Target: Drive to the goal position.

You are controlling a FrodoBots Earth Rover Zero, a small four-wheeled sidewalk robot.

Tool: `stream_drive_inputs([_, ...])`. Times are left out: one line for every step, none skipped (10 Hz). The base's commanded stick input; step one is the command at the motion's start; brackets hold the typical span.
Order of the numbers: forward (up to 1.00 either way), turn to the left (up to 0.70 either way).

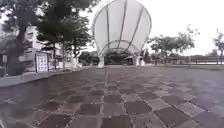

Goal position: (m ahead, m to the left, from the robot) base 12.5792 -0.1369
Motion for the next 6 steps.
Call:
stream_drive_inputs([1.00, 0.00])
stream_drive_inputs([1.00, 0.00])
stream_drive_inputs([1.00, 0.00])
stream_drive_inputs([1.00, 0.00])
stream_drive_inputs([1.00, 0.00])
stream_drive_inputs([1.00, 0.00])
